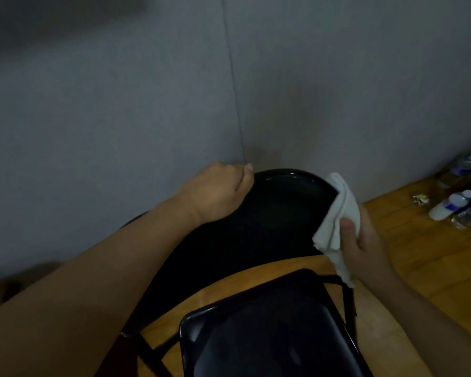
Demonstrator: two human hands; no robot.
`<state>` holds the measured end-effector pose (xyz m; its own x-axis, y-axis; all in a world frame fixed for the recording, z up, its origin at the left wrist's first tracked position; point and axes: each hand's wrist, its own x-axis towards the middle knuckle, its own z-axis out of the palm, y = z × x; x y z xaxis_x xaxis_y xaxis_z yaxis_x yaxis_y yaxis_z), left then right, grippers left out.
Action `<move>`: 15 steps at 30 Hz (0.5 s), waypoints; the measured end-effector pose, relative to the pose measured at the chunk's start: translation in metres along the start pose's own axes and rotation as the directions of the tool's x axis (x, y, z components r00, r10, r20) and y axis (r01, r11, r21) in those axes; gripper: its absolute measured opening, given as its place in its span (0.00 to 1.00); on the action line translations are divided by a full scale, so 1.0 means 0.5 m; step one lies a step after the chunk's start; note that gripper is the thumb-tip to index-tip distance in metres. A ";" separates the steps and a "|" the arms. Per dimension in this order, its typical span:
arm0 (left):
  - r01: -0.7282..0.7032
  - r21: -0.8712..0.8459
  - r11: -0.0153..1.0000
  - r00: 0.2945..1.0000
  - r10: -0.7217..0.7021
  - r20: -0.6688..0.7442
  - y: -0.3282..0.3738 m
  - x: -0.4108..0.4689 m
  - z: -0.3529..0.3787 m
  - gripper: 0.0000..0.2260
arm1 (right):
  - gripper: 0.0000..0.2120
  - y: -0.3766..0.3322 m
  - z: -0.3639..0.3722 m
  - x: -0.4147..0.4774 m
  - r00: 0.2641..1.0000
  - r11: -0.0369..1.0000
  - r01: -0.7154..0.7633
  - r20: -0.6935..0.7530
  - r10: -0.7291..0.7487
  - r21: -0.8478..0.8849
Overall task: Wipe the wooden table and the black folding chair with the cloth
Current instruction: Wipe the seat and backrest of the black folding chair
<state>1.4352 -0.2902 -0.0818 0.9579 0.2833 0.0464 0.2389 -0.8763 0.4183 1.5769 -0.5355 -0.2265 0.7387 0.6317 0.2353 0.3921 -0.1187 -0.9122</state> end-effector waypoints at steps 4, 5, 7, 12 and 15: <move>-0.015 0.076 0.997 1.000 0.017 -0.017 -0.004 -0.002 0.001 0.21 | 0.17 -0.008 0.016 -0.002 0.999 0.998 -0.034 -0.013 0.035 0.058; -0.001 0.070 0.998 1.000 0.002 -0.014 -0.005 -0.001 0.001 0.21 | 0.16 -0.022 0.019 0.009 1.000 0.998 -0.024 -0.018 0.025 0.053; 0.039 0.047 0.998 0.999 -0.038 -0.008 -0.005 0.001 -0.001 0.22 | 0.18 -0.059 0.024 0.036 0.999 1.000 0.030 -0.042 -0.031 -0.005; 0.057 0.073 0.996 0.998 -0.057 0.001 0.008 0.001 -0.012 0.17 | 0.20 -0.192 0.097 0.118 0.947 0.727 0.268 0.033 -0.320 -0.633; 0.045 0.073 0.996 0.998 -0.048 0.043 0.006 -0.004 -0.018 0.17 | 0.20 -0.214 0.126 0.118 0.917 0.642 0.334 0.080 -0.392 -0.690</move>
<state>1.4326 -0.2897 -0.0726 0.9512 0.3084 -0.0128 0.2929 -0.8888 0.3524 1.5440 -0.4370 -0.1362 0.4798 0.6866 0.5462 0.8770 -0.3932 -0.2761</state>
